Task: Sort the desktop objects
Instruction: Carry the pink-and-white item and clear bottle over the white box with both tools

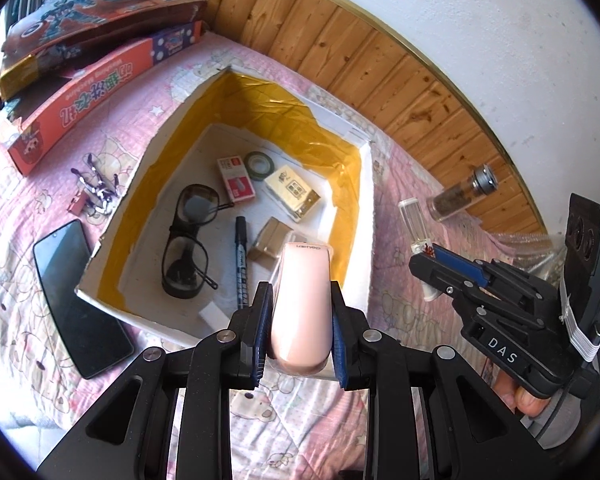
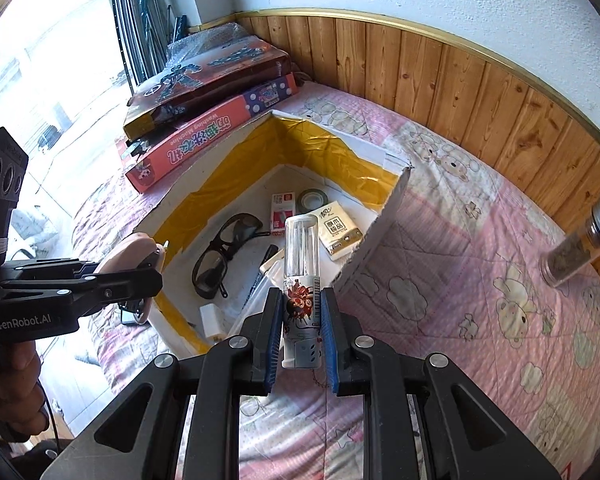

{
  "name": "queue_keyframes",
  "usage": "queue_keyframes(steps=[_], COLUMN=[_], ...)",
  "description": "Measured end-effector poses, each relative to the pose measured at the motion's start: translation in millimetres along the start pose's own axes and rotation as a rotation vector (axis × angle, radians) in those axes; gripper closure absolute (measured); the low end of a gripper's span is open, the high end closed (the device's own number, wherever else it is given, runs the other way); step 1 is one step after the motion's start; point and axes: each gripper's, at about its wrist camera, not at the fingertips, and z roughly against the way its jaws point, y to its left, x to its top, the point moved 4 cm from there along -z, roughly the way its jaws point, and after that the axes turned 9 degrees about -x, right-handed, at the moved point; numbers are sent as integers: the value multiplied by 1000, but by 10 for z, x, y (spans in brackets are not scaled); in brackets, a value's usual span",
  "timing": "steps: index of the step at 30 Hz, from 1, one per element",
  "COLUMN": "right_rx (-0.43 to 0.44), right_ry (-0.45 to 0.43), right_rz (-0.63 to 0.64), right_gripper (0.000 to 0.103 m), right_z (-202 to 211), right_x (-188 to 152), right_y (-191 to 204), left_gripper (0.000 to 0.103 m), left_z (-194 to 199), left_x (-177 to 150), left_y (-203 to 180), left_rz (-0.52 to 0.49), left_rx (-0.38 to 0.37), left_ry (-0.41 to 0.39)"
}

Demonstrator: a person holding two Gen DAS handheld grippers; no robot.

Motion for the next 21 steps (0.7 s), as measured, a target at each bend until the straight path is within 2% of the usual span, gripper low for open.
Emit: queue_keyframes(steps=[10,21], right_rx=[27,68], right_ry=[12,39], right_rz=[64,122], right_gripper=[83,83], right_z=[-200,-515], right_x=[236,510], right_y=[151,340], left_gripper=[77,77], left_z=[-73,-267], left_x=[187,342], left_y=[265,483], left_rz=[66,116], left_rx=[31,60], left_ry=[-14,14])
